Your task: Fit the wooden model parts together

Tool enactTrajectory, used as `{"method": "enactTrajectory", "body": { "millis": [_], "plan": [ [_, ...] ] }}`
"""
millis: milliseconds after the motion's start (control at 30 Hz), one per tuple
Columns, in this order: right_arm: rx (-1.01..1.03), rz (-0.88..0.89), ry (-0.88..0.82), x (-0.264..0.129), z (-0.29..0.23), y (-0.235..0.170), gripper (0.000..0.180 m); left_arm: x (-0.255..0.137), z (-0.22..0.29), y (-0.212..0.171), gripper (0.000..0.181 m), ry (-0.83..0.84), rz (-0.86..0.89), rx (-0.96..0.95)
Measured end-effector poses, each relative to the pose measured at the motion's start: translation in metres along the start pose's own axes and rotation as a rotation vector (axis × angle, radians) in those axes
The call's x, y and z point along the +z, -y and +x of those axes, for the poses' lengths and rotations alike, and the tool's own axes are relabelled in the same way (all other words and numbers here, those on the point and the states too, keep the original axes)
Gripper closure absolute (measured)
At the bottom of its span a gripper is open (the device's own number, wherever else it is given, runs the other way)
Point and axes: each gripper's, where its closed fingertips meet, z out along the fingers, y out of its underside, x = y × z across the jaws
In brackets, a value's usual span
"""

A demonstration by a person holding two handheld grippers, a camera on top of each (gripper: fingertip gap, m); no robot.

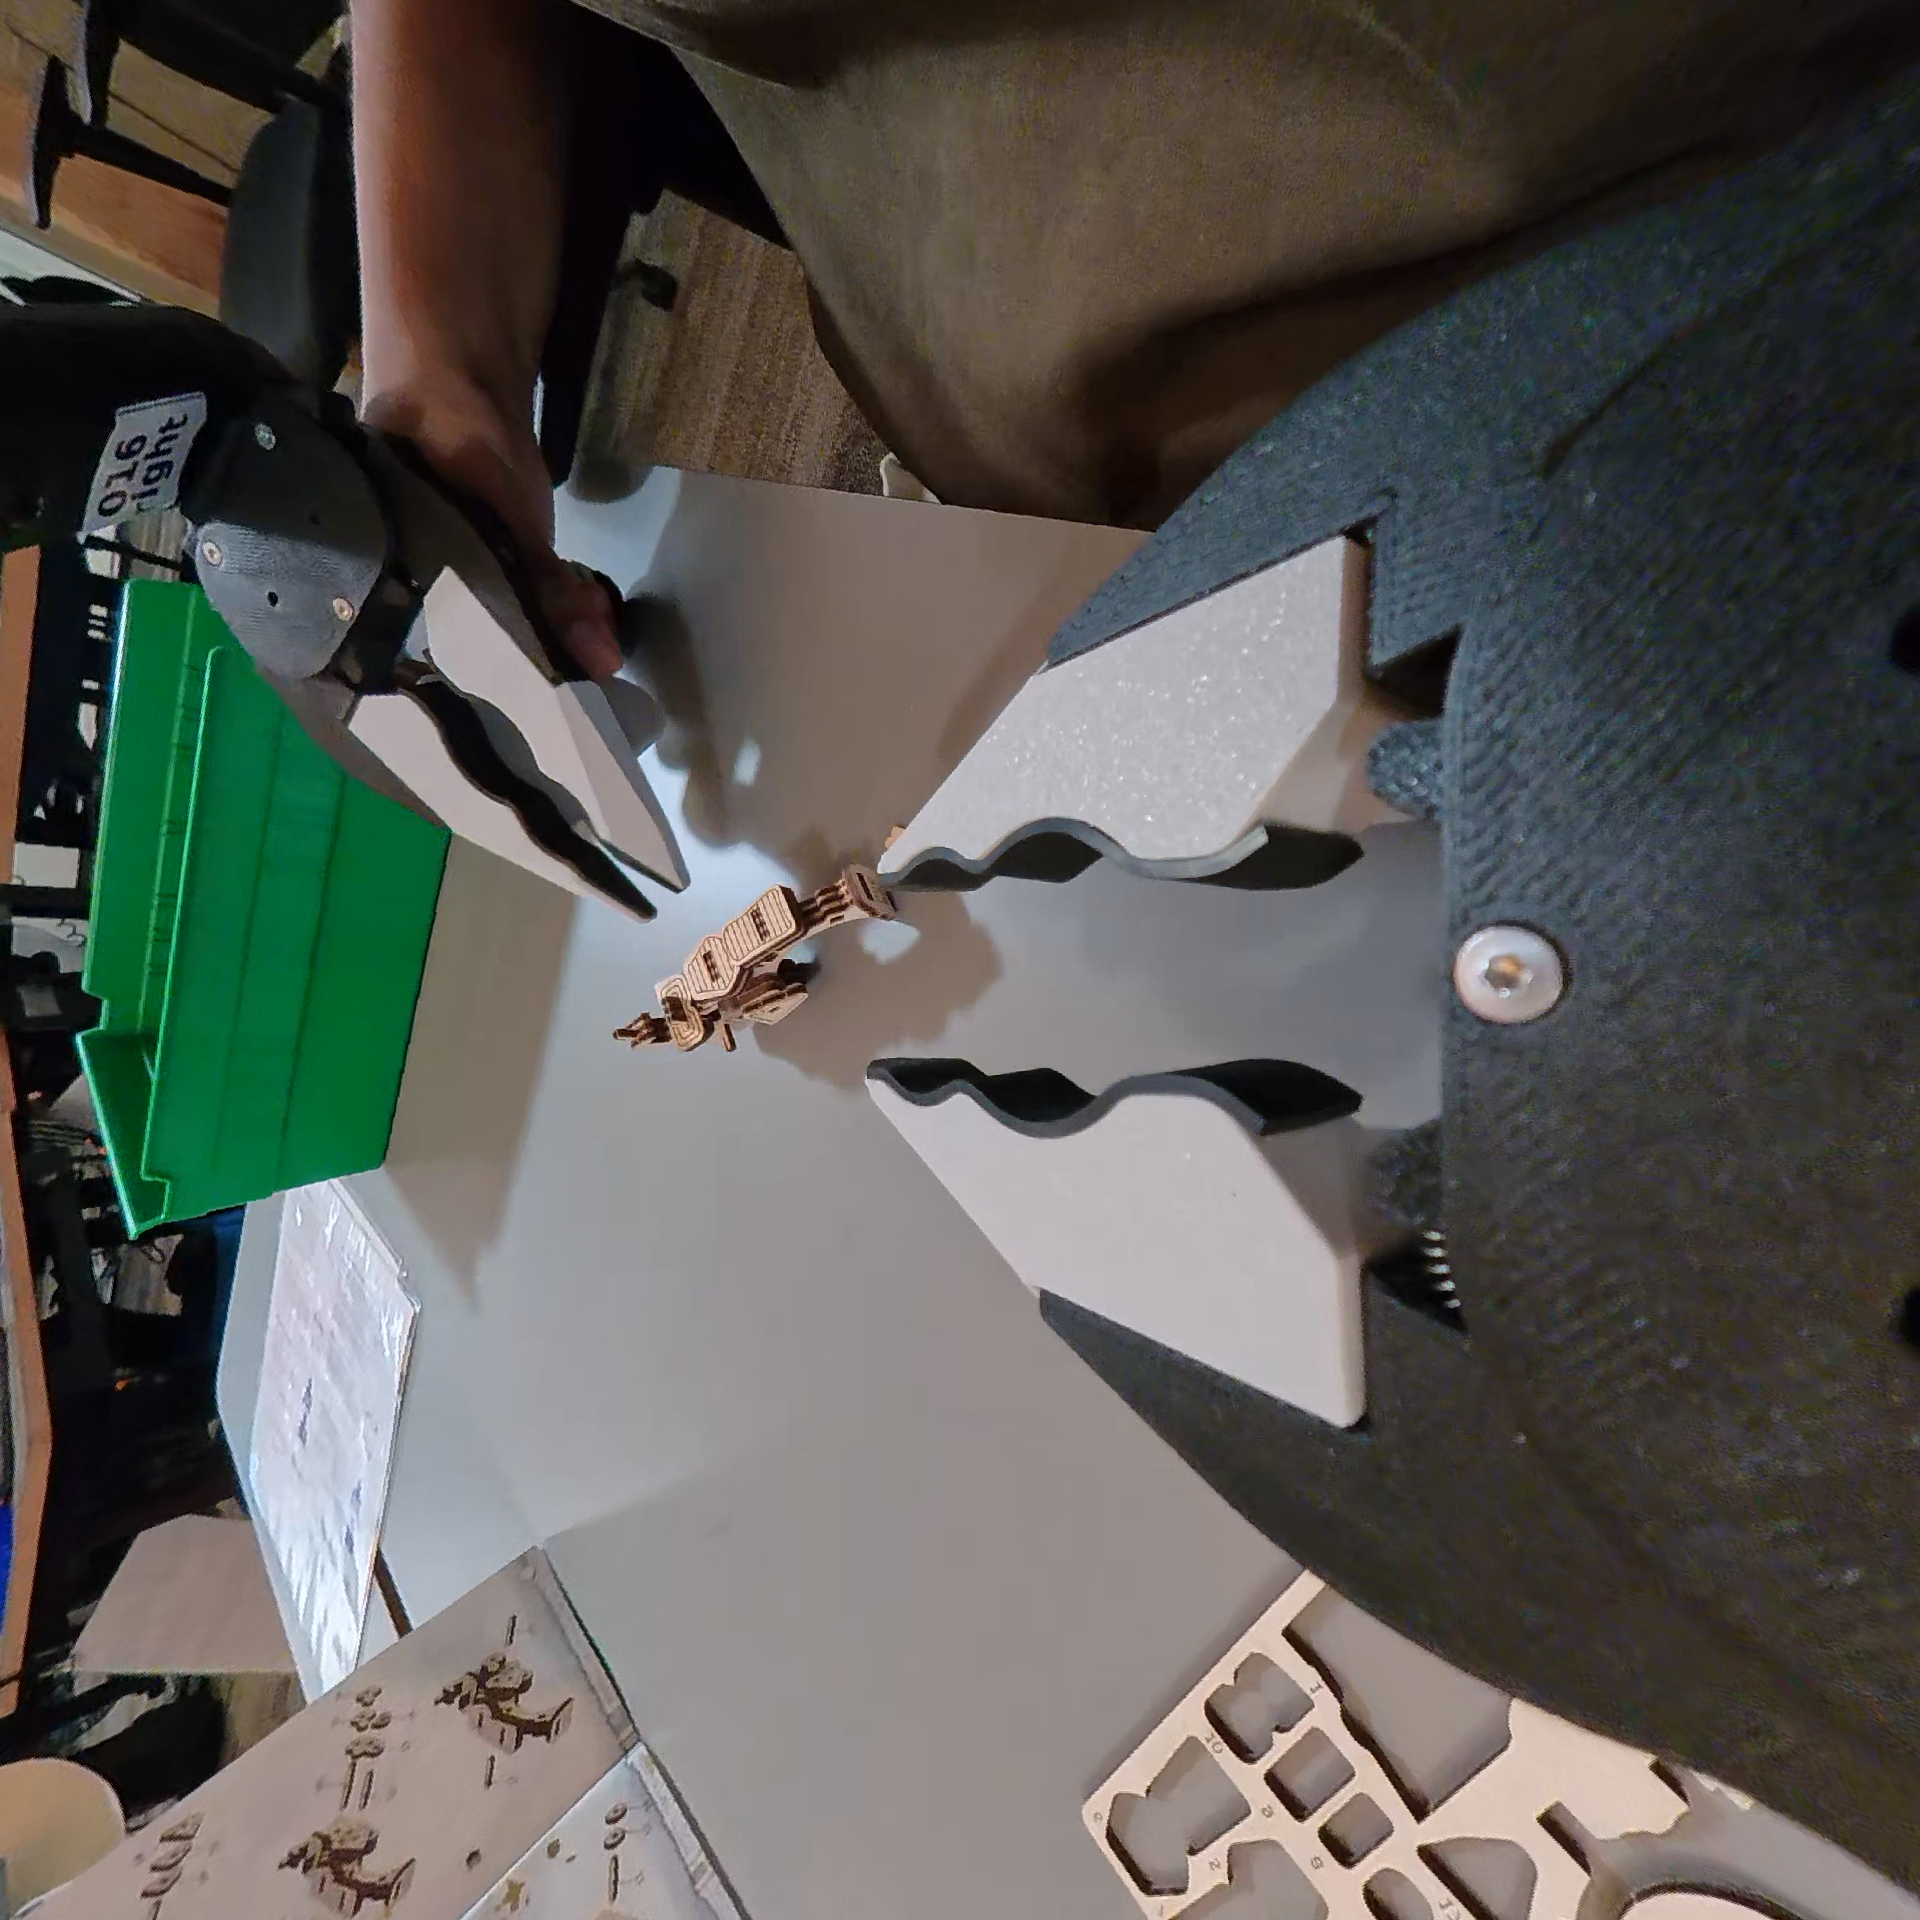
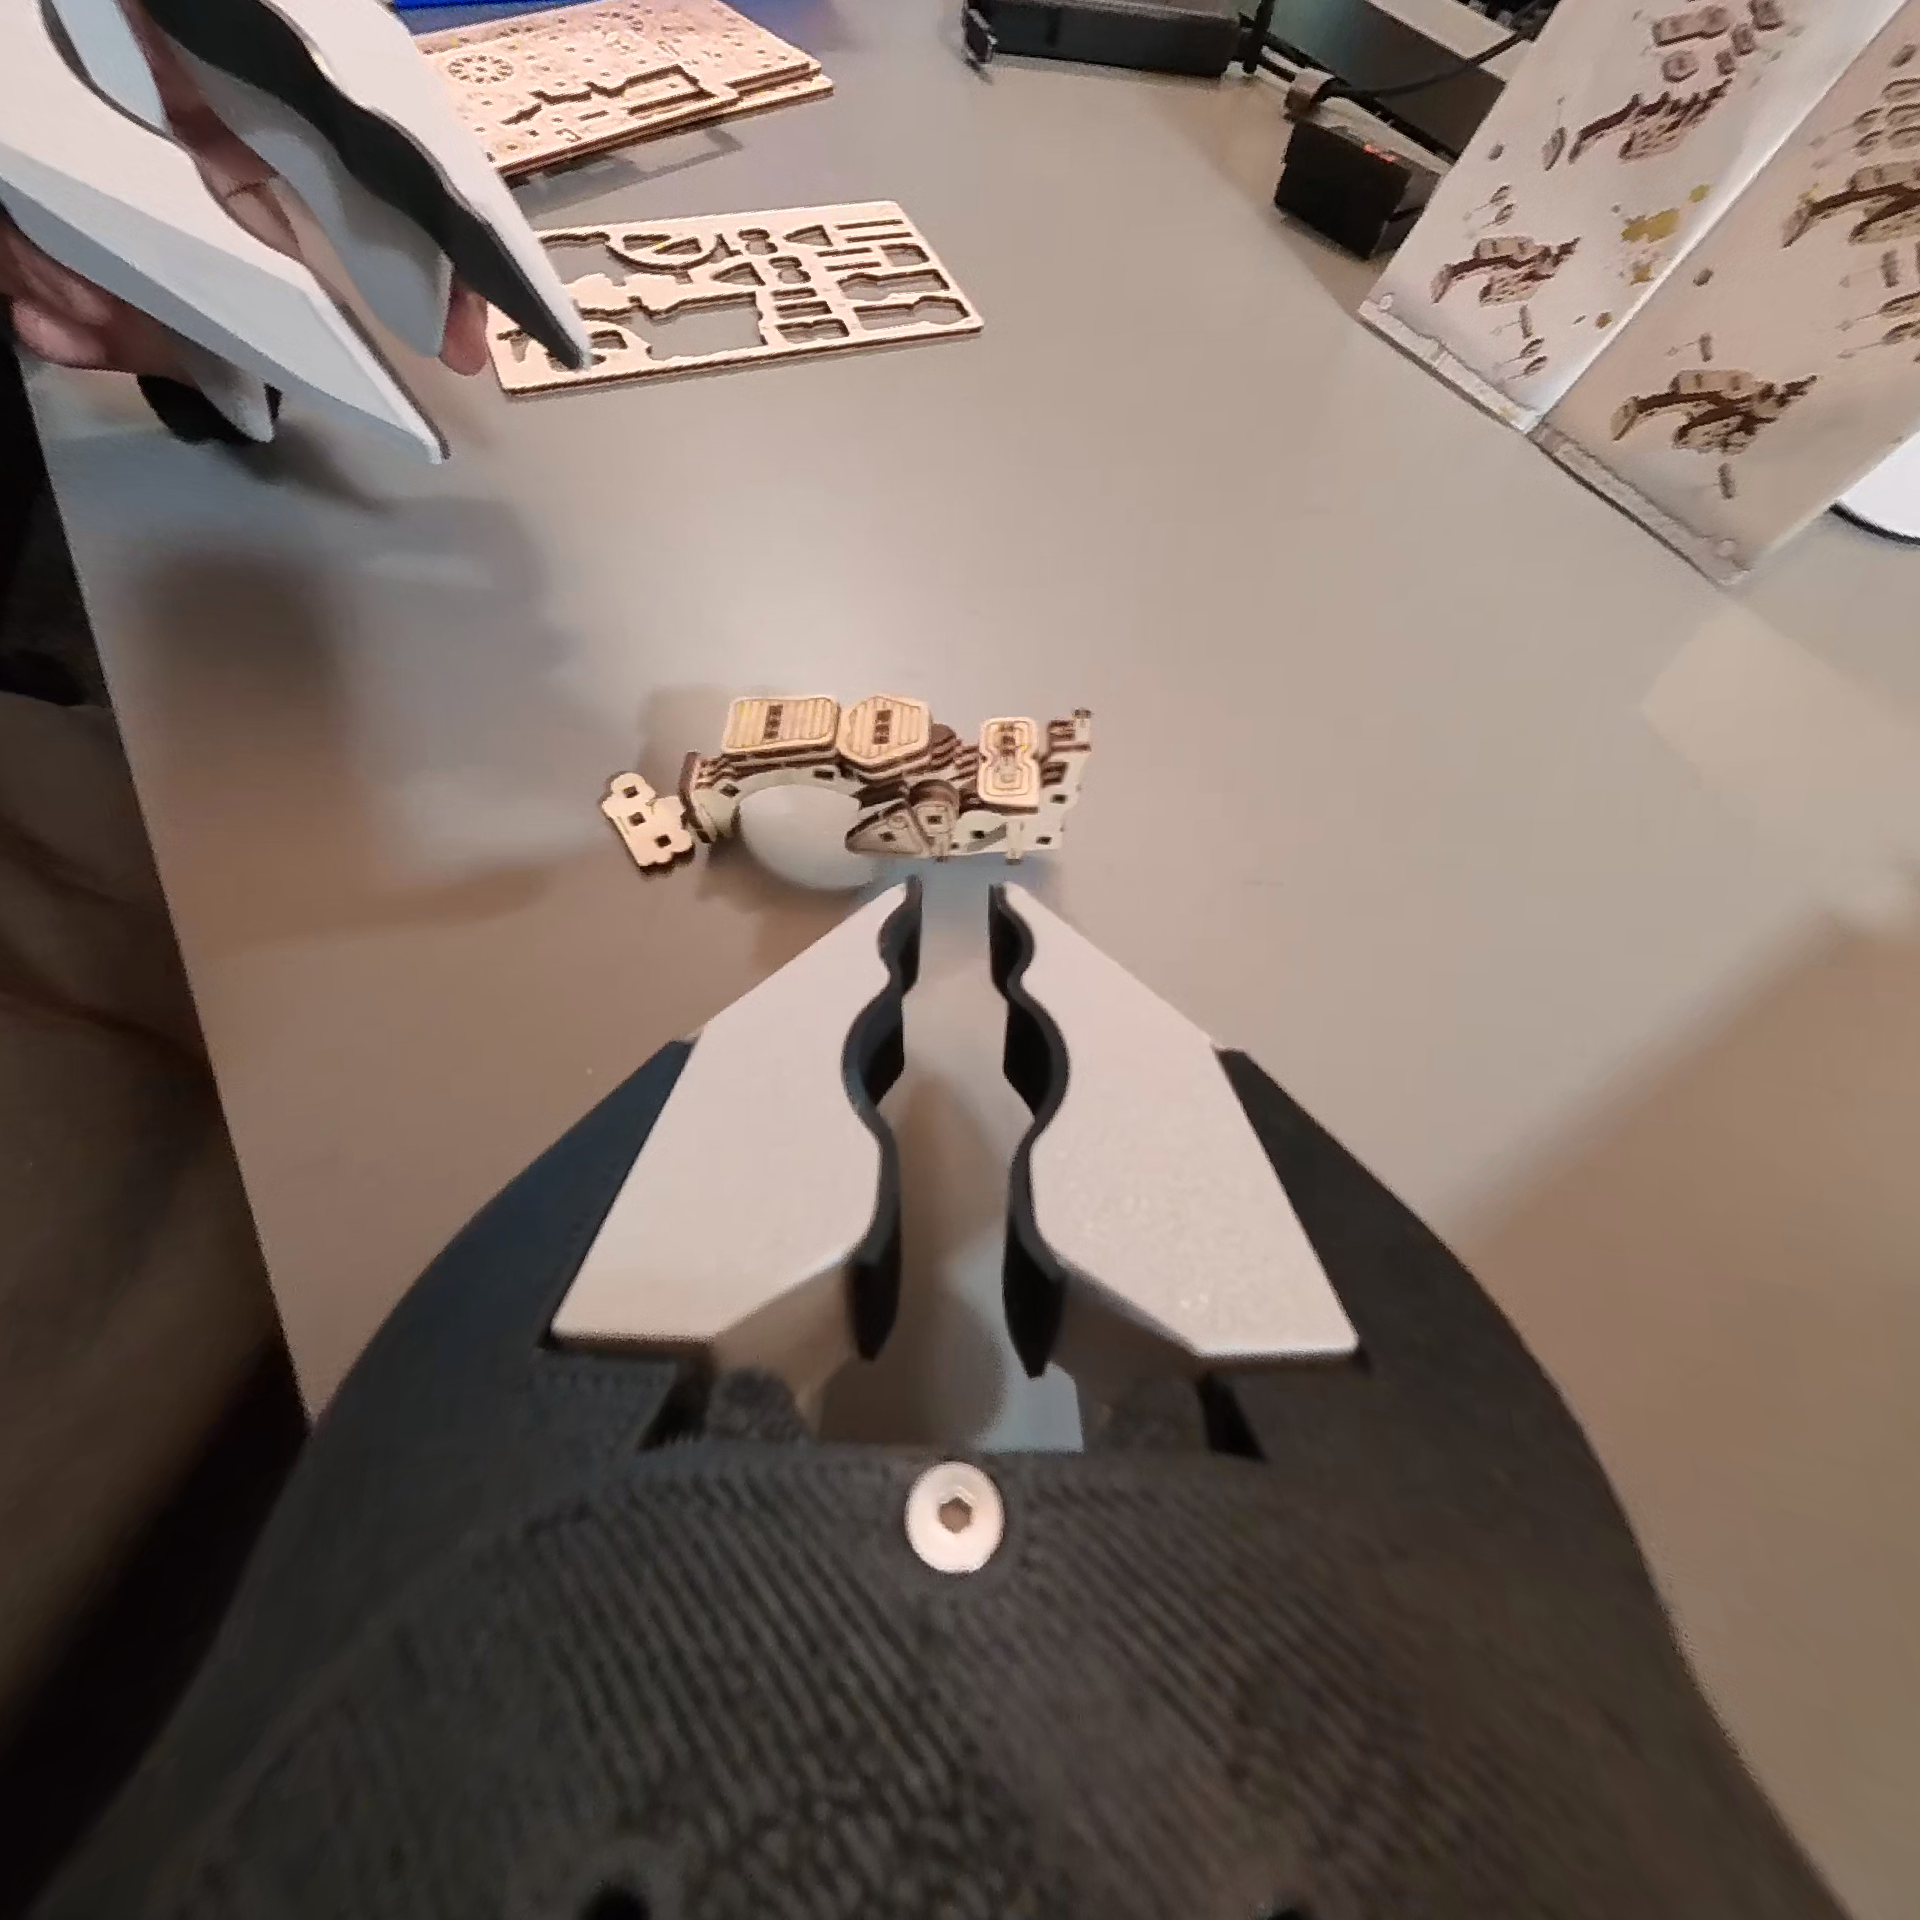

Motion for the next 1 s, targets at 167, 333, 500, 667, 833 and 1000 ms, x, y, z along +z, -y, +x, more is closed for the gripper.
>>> {"method": "enactTrajectory", "body": {
  "millis": [167,333,500,667,833,1000],
  "plan": [
    [-0.009,-0.035,0.153,0.004,-0.032,-0.002,0.172,0.001,0.0,-0.001,0.151,-0.005,-0.011,-0.004],
    [-0.029,-0.018,0.193,0.011,-0.05,0.006,0.172,0.003,0.002,-0.003,0.152,-0.008,-0.028,0.009],
    [-0.016,-0.032,0.188,0.021,-0.057,0.01,0.171,0.006,-0.002,-0.006,0.154,0.011,-0.051,-0.002],
    [-0.018,-0.002,0.164,0.024,-0.059,0.018,0.173,0.006,-0.001,-0.007,0.153,0.012,-0.053,0.004],
    [-0.035,0.016,0.124,0.027,-0.057,0.022,0.179,0.005,-0.009,-0.001,0.155,0.078,-0.02,0.044],
    [-0.068,0.02,0.101,0.027,-0.057,0.023,0.179,-0.005,-0.022,0.011,0.164,0.168,0.072,0.068]
  ]
}}
